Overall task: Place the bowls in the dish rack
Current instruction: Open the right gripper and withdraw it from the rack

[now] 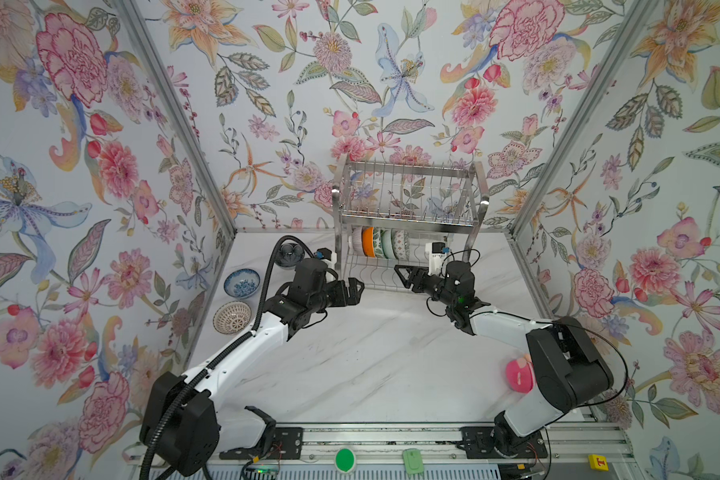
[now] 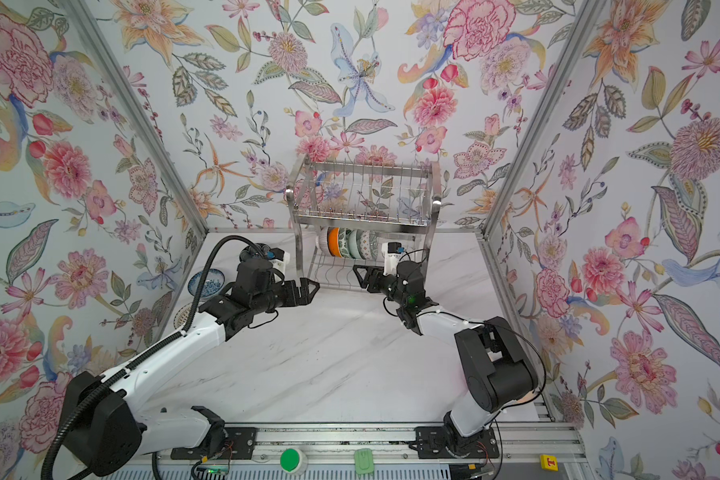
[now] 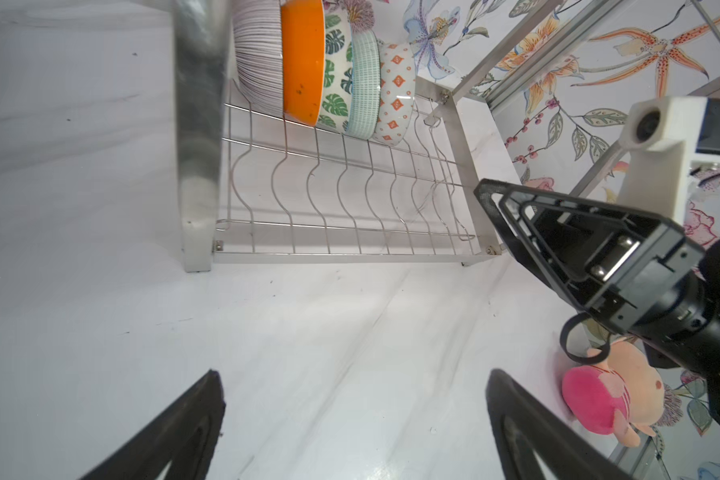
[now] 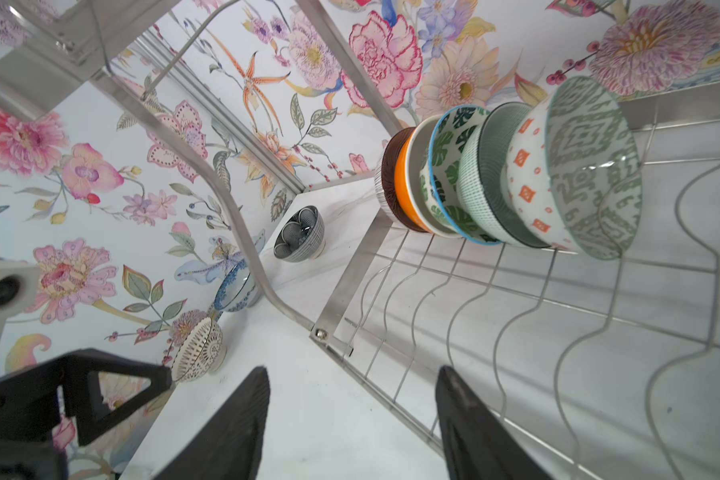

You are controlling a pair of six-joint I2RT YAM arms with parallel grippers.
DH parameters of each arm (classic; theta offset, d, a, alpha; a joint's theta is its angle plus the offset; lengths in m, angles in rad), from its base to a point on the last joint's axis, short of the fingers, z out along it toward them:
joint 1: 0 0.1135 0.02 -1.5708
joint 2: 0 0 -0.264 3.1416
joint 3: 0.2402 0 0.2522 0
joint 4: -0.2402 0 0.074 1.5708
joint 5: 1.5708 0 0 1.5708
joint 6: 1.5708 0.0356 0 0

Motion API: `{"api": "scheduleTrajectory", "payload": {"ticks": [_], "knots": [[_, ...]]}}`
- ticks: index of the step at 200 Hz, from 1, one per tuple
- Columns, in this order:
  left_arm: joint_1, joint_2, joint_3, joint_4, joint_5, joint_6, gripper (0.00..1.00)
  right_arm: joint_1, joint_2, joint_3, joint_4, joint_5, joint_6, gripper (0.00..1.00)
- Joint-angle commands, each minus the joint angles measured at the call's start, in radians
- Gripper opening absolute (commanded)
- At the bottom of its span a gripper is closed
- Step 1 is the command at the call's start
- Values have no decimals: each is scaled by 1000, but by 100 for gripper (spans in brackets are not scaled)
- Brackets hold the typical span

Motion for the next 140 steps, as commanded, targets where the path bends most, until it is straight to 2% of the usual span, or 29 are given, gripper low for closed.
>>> {"api": "scheduleTrajectory", "payload": {"ticks": [1,15,51,65,108,140], "knots": [[52,-36,-19,-97,-48,60,99,50,-81,-18,-98,18,-105,70],[80,-59,-23,-127,-69,84,99,85,-120,-17,-157,42,-150,73],[193,-72,8,-245,-116,155,99,168,-187,13,-284,80,-248,88],[252,-75,16,-283,-144,178,99,190,-196,32,-313,87,-275,100],[422,-102,6,-323,-220,223,99,299,-170,113,-378,126,-333,99],[500,-97,-31,-309,-259,263,99,381,-118,191,-415,171,-382,99]]}}
